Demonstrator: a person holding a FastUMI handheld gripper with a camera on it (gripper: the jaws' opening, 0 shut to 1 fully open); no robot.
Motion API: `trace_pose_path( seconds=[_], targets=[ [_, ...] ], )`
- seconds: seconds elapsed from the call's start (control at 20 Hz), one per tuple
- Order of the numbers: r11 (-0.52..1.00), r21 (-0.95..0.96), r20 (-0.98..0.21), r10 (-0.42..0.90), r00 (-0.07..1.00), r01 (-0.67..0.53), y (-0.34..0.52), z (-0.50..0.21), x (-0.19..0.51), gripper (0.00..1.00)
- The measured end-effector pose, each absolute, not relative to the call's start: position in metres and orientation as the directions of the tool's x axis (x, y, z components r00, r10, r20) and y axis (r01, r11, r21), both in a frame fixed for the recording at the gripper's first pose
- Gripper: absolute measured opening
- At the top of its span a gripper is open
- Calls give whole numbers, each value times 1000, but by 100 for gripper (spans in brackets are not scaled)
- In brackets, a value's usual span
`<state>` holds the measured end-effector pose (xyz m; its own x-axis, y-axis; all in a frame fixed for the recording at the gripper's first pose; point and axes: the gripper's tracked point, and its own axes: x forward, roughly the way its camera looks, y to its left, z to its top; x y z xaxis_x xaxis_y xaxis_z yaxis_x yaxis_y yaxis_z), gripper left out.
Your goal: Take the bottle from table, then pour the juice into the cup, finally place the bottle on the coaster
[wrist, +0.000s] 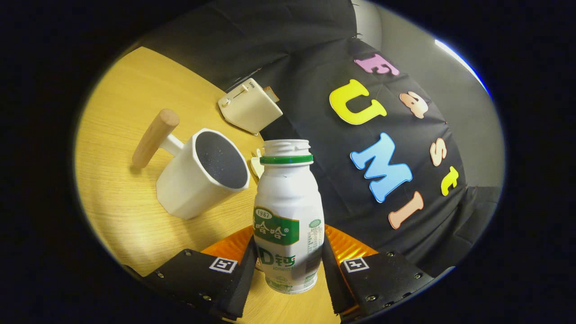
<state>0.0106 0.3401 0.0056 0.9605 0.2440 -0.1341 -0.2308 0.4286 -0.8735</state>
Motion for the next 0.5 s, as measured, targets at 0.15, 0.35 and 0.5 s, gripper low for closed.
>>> trace_pose_path(
  seconds=[0.15, 0.35, 0.5],
  targets=[
    [395, -894, -123, 236, 964, -211, 339, 10, 11, 70],
    [351, -919, -108, 218, 970, -181, 335, 16, 13, 71],
    [298, -943, -89, 204, 975, -149, 332, 24, 13, 70]
  ],
)
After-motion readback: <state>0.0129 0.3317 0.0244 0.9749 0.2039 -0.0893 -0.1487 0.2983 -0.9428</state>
